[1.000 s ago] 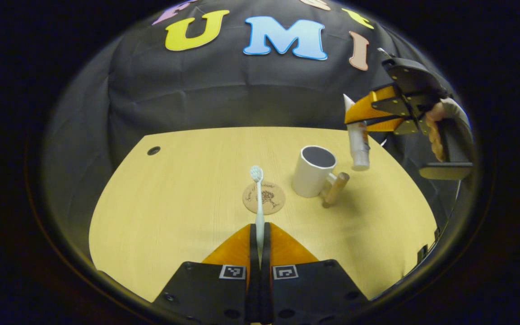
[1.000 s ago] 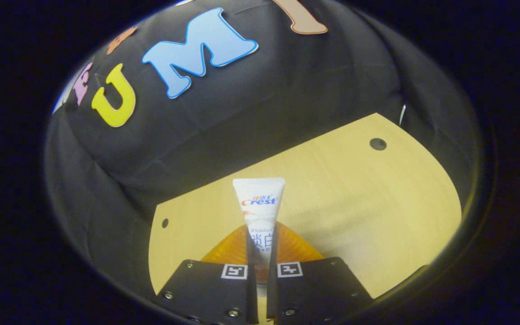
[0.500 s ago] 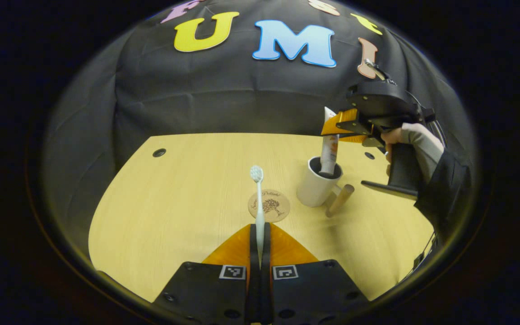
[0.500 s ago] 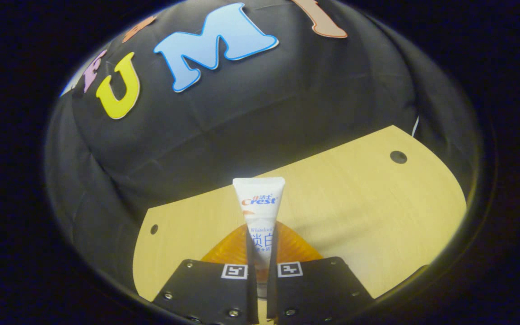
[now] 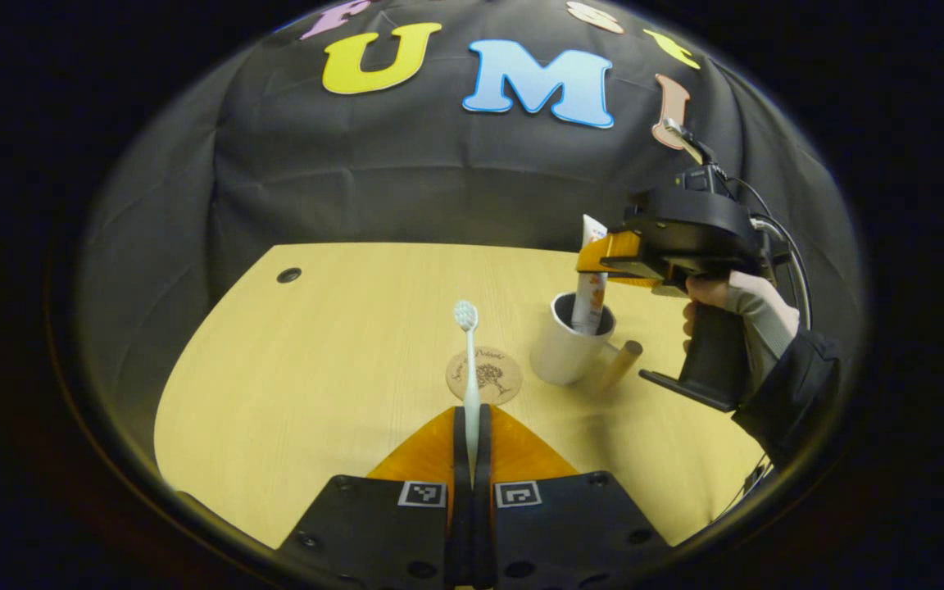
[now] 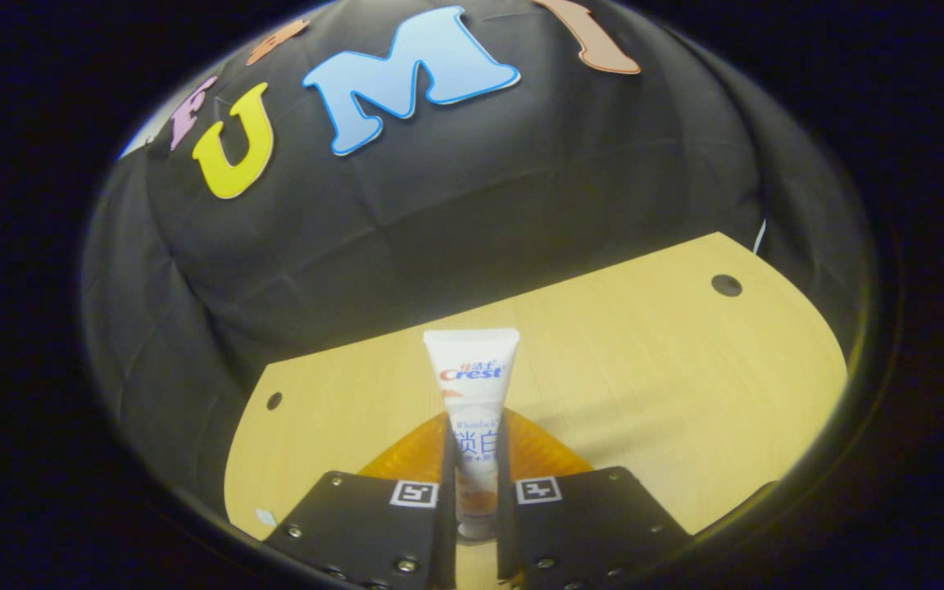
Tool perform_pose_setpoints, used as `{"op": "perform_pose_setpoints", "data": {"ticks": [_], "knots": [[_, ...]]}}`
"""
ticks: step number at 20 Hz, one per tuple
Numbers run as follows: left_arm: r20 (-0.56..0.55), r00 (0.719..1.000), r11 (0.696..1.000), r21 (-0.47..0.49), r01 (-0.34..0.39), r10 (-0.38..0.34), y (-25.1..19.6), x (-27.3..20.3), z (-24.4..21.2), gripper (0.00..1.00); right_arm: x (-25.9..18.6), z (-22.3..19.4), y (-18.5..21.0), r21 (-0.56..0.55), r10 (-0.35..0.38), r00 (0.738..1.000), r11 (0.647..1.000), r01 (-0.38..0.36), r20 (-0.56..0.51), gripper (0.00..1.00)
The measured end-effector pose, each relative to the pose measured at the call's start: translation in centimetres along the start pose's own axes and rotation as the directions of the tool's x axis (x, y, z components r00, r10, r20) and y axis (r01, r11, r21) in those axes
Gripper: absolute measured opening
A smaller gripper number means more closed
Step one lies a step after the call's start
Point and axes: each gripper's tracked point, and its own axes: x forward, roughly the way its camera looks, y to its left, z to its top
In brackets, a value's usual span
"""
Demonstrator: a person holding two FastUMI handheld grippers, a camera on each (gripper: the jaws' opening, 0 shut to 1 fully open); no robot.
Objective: Put the toothbrush and toothpaste on the desktop into the cup, then pick up the cup and place it on the coaster on the desktop.
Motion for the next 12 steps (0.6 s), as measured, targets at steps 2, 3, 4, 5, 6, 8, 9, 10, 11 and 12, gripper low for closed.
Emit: {"op": "perform_pose_setpoints", "data": {"ticks": [2,3,4,5,6,8,9,10,11,12], "knots": [[0.008,1.0,1.0,-0.004,0.0,0.0,0.0,0.2,0.2,0.07,-0.4,-0.4,0.1,-0.021,0.001,1.0,1.0,-0.001,-0.005,0.21],[0.014,1.0,1.0,-0.005,0.002,-0.002,-0.1,0.1,0.3,0.07,-0.8,-0.7,0.5,-0.029,0.016,1.0,0.999,-0.017,-0.008,0.21],[0.02,1.0,1.0,-0.003,0.003,-0.003,-0.2,0.0,0.6,0.07,-1.0,-1.1,0.6,-0.048,0.017,1.0,0.999,-0.017,-0.019,0.25],[0.027,1.0,1.0,-0.003,0.005,-0.005,-0.2,0.1,0.7,0.07,-1.1,-1.6,0.5,-0.067,0.01,1.0,0.998,-0.012,-0.025,0.25],[0.035,0.999,1.0,-0.002,0.008,-0.008,-0.3,0.1,1.0,0.07,-1.3,-1.8,0.6,-0.074,0.014,1.0,0.997,-0.016,-0.024,0.27],[0.049,0.999,1.0,0.002,0.014,-0.014,-0.4,0.3,1.4,0.07,-1.6,-2.5,0.8,-0.078,0.014,0.999,0.997,-0.017,-0.036,0.34],[0.055,0.998,1.0,0.005,0.019,-0.019,-0.5,0.3,1.5,0.07,-1.9,-2.8,0.6,-0.078,0.01,0.999,0.997,-0.013,-0.042,0.35],[0.063,0.998,1.0,0.008,0.023,-0.024,-0.6,0.3,1.7,0.07,-2.2,-2.7,0.9,-0.07,0.023,0.999,0.997,-0.025,-0.039,0.35],[0.07,0.997,1.0,0.012,0.028,-0.028,-0.6,0.5,1.8,0.07,-2.3,-2.8,1.1,-0.06,0.032,0.999,0.998,-0.034,-0.036,0.4],[0.076,0.997,0.999,0.018,0.029,-0.03,-0.5,0.5,1.9,0.07,-2.5,-2.6,1.2,-0.058,0.037,0.999,0.998,-0.038,-0.03,0.43]]}}
